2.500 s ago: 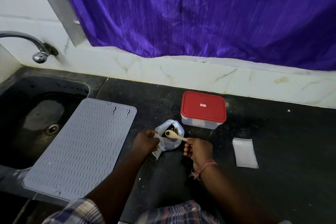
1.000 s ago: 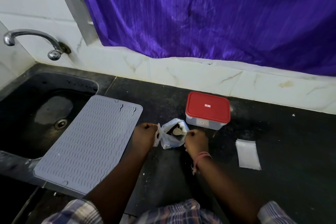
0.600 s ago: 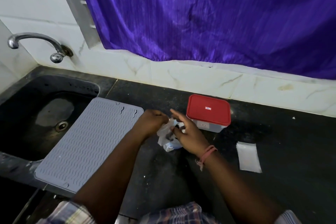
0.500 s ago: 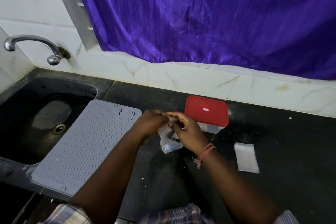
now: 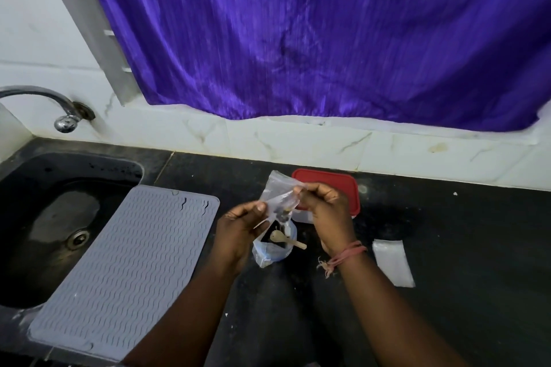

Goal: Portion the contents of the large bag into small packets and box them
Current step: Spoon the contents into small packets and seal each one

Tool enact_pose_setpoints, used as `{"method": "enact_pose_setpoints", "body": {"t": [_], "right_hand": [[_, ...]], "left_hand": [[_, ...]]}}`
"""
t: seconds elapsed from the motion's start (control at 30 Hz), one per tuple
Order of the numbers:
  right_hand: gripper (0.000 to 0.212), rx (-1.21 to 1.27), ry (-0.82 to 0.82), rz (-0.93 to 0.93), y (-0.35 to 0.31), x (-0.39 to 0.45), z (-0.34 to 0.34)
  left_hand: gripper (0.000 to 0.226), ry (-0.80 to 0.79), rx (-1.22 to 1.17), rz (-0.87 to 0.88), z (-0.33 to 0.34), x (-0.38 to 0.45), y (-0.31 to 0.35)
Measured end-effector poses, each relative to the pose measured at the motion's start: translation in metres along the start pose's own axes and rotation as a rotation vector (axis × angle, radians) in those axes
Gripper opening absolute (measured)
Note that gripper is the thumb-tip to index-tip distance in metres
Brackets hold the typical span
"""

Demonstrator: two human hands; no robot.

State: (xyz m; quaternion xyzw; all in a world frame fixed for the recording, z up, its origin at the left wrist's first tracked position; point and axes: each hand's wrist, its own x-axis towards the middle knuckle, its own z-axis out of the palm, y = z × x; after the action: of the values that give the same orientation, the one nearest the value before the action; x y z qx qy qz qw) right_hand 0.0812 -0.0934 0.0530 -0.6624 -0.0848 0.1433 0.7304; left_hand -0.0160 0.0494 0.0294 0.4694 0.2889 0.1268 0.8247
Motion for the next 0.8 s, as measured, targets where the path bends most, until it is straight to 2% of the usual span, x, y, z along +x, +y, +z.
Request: {"method": "enact_pose_setpoints", "body": {"t": [0.07,0.17,0.27,0.33,0.4,0.5,0.67,0.8], "right_hand": [[0.003,0.059,-0.003,0.018,-0.003,-0.002,-0.002],[0.008,0.027,-0.001,-0.026,-0.006,-0.006,-0.001],[0.011,-0.083,0.012,-0.072,-0.009,-0.006,-0.006],[0.013,-0.168,-0.009,-0.098,-0.009,-0.008,-0.009],[0.019,-0.219,-0.03,-0.117,-0.008,-0.011,-0.011],[0.018,-0.263,-0.01,-0.138,-0.006,-0.015,-0.013],[0.013,-0.309,0.008,-0.136,-0.009,-0.016,-0.025],[0.011,-0.315,0.001,-0.142,-0.007,-0.015,-0.036]], "left_hand": [[0.007,-0.009,-0.098,-0.052,0.005,0.003,-0.002],[0.017,-0.05,-0.057,-0.066,0.01,0.003,-0.007],[0.054,-0.207,0.065,0.067,0.011,0.007,-0.001],[0.064,-0.252,0.253,0.163,0.018,0.009,0.013],[0.053,-0.245,0.459,0.224,0.032,0.009,0.025],[0.015,-0.193,0.535,0.304,0.048,0.007,0.026],[0.011,-0.182,0.414,0.216,0.052,0.005,0.015],[0.009,-0.243,0.39,0.169,0.061,0.006,0.013]]}}
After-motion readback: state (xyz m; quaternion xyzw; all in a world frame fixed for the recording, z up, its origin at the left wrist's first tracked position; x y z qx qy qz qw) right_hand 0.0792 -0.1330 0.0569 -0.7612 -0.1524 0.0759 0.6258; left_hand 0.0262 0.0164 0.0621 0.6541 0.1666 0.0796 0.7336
